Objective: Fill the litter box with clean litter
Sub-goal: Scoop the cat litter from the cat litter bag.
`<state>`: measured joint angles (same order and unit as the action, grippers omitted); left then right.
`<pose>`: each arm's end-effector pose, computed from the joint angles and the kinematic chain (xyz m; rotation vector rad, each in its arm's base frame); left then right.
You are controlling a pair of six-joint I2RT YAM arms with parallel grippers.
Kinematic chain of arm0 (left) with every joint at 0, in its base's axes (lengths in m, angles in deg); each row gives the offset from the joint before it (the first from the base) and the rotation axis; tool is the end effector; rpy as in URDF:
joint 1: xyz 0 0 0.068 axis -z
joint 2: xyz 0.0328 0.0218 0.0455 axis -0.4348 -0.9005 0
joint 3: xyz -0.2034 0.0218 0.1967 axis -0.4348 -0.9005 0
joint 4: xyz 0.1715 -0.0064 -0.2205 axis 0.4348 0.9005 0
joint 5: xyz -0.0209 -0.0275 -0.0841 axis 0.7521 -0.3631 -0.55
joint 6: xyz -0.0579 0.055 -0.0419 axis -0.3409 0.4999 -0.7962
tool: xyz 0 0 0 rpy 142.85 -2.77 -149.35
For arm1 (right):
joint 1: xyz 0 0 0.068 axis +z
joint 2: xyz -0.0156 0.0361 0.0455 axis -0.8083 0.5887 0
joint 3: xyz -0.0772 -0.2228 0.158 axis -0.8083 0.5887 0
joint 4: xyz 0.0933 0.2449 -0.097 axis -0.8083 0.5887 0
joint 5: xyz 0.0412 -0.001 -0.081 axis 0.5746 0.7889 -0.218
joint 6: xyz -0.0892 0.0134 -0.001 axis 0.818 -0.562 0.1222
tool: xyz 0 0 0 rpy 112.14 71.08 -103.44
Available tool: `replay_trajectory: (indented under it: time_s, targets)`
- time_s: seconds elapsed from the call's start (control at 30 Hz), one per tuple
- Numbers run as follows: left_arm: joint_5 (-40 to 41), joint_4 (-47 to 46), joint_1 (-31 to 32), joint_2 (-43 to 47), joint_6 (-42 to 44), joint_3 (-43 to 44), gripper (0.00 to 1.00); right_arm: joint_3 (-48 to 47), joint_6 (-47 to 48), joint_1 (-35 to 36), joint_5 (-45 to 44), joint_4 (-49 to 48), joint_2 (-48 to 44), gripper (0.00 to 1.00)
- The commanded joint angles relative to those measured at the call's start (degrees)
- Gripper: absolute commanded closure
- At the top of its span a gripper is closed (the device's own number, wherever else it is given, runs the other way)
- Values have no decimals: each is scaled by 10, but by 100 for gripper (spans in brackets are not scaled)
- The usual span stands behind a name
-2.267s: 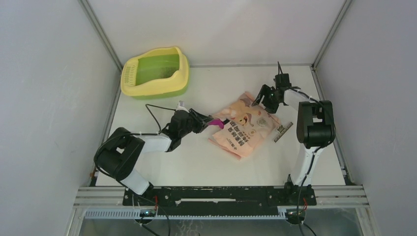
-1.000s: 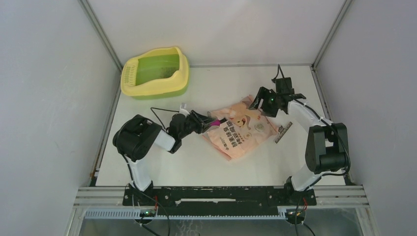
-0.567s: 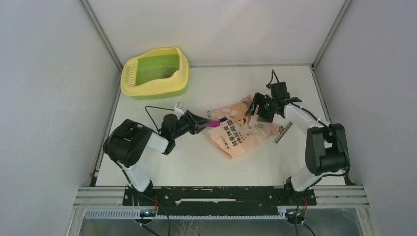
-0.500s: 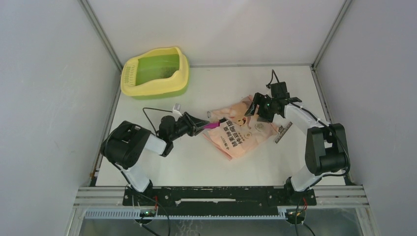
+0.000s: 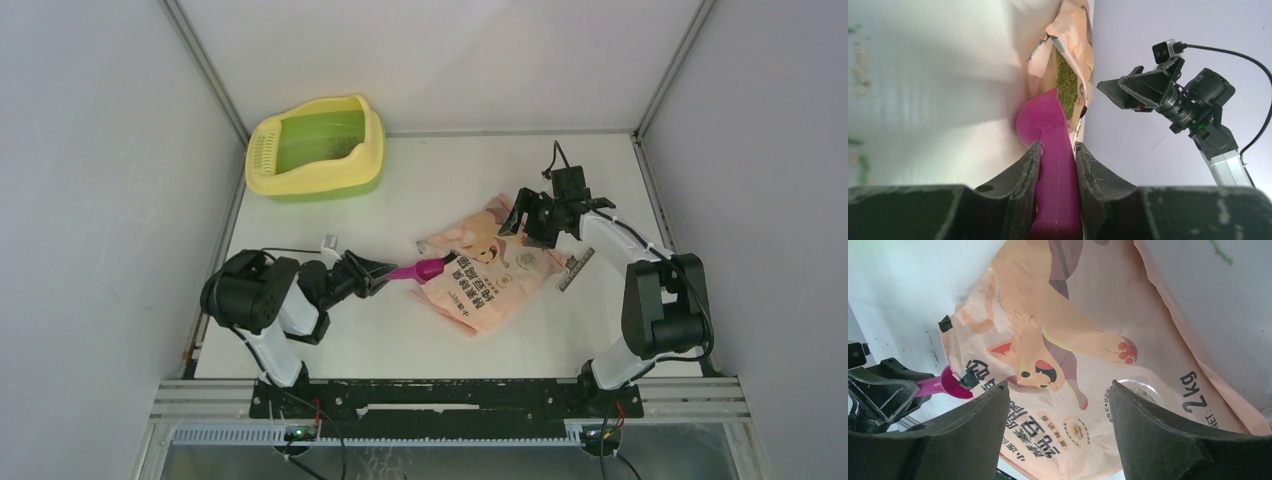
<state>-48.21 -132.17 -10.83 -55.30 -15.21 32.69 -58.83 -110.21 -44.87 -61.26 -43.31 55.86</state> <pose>0.2519 -0.1097 0.0857 -0.6610 1.9861 -1.5369 0.3552 0.0866 0.1812 0.2153 2.5965 0.7046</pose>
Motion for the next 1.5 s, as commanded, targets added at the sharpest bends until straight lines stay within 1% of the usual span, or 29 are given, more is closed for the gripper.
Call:
replay_trajectory:
  time_s: [0.0,0.17,0.27,0.47,0.87,1.1,1.33,1.47]
  targets:
    - [-28,-63,-33,1,18,-34,100,-3,14,4,3,-1,-24,20]
    - [-48,-62,-84,12,30,-59,100,-2,14,5,3,-2,-23,20]
    - [-44,-66,-106,9,37,-72,100,-3,14,8,3,-4,-20,20]
    - [-51,-76,-121,-5,23,-59,100,-3,13,11,3,-7,-16,20]
    - [-69,-76,-123,9,-32,1,100,-3,12,10,5,-13,-7,20]
    - [-83,-78,-115,3,-33,7,100,-3,10,9,10,-22,1,20]
    - [-65,-80,-76,-22,-35,22,100,-3,8,10,14,-26,9,20]
    - [-76,-80,-92,-8,-47,18,100,-3,13,7,14,-22,4,20]
